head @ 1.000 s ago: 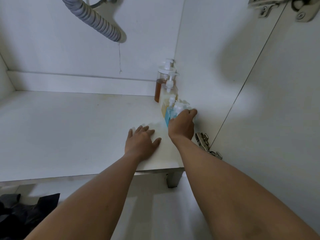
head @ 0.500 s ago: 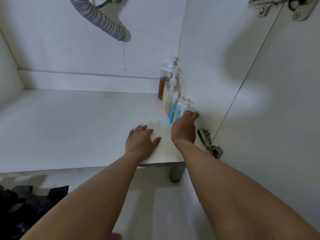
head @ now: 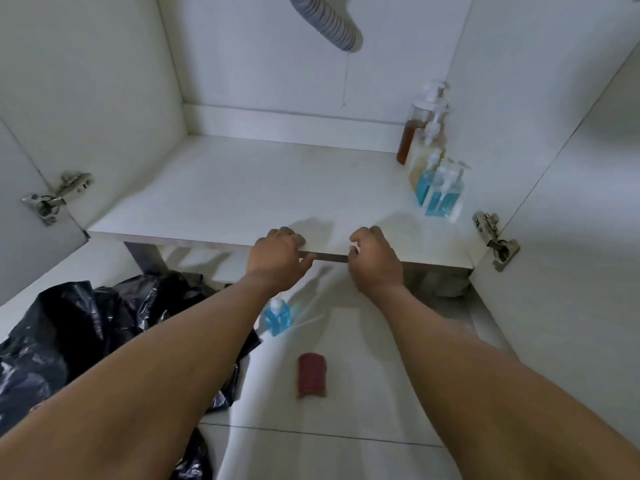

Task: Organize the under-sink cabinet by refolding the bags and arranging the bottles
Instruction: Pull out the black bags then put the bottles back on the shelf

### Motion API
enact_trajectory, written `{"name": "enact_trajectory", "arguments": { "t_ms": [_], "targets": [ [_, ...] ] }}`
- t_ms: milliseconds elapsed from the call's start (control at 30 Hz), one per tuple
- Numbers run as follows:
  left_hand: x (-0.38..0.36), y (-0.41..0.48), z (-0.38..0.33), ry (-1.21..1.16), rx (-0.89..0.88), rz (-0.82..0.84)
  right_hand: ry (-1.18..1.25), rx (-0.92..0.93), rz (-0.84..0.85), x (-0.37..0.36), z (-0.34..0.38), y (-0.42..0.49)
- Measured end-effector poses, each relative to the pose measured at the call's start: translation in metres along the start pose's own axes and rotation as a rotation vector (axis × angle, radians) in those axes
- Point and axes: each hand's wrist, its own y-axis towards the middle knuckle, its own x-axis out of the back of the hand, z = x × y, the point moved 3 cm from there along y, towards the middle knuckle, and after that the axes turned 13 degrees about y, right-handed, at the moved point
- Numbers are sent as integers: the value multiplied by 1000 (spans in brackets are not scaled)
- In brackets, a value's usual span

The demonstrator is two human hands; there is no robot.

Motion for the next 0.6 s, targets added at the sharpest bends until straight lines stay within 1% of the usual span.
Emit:
{"name": "enact_trajectory", "arguments": {
  "t_ms": [67,100,167,200,267,367,433,533,600],
  "targets": [
    [-5,-35,10,34,2,-117,34,131,108,-29,11,-23],
    [-10,-52,13,32,4,-162,46,154,171,-44,11,-31],
    [-27,-86,15,11,25,-212,95,110,249,-70,6,-41],
    [-39,-100,16,-4,48,-207,118,59,264,-80,2,-43],
    [-64,-123,13,-67,97,-131,157,-14,297,-94,-3,-48],
    [-92,-148,-4,-142,128,59,193,-65,361,-109,-6,-50],
    [-109,-159,-13,-270,197,146,201,-109,401,-122,-8,-47],
    [-134,-171,-24,-491,308,218,194,-170,459,-142,-11,-43],
    [-142,-174,-30,-527,320,231,223,-197,494,-153,-11,-42]
  ]
}}
